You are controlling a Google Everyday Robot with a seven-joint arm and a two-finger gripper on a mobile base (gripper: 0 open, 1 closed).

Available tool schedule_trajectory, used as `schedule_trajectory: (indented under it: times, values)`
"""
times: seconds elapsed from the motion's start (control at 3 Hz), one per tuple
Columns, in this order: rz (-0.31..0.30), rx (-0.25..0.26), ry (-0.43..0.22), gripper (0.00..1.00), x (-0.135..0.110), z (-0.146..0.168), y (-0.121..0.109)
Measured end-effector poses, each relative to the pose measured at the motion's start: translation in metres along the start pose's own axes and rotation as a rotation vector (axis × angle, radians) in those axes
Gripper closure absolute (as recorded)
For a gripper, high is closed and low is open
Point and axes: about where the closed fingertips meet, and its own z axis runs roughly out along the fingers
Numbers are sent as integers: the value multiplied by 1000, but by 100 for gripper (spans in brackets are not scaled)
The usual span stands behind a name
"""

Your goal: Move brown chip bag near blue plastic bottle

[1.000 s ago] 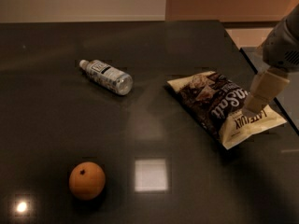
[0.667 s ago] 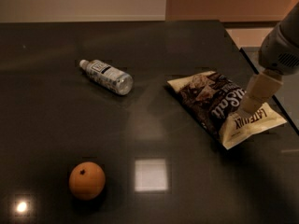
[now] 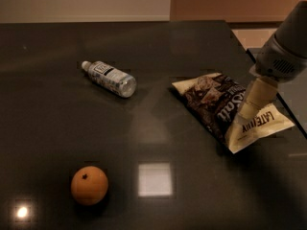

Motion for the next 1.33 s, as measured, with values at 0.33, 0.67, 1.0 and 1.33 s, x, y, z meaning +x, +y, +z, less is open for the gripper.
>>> schedule_trajectory:
  times: [0.33,0.67,1.0,1.33]
  values:
    - [26,-61,13,0,0,13,8]
    - [36,-97,28,0,1,22,14]
    - [42,-105,42,19,2,27,16]
    - [51,-94,55,41,4,29,11]
